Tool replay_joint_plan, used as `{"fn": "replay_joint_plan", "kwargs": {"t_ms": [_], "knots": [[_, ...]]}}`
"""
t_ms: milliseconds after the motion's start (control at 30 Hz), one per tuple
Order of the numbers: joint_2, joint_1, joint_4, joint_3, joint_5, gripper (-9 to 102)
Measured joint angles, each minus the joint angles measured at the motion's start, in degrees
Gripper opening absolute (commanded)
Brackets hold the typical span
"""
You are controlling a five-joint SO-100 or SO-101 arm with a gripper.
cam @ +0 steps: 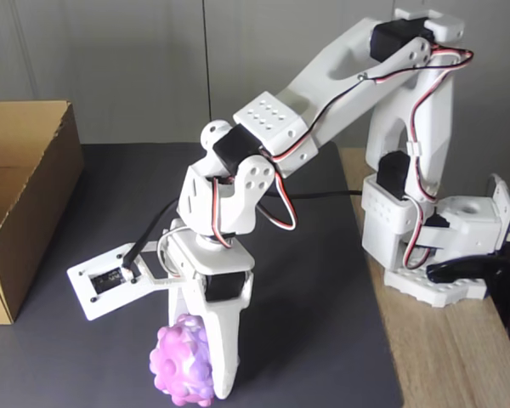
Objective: Grasp a ball and put it in the box.
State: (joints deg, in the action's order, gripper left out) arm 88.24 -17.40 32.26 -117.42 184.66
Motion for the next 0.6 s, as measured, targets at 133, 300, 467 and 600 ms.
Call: {"fn": "replay_joint_plan", "kwargs": {"t_ms": [133, 300, 467, 600], "knots": [[0.09, 0.0, -0.53, 0.0, 0.0, 28], [0.97, 0.0, -0.53, 0.0, 0.0, 25], [4.13, 1.93, 0.44, -0.26, 0.0, 27], [9.23, 2.55, 2.37, -0.26, -0.7, 27]]}}
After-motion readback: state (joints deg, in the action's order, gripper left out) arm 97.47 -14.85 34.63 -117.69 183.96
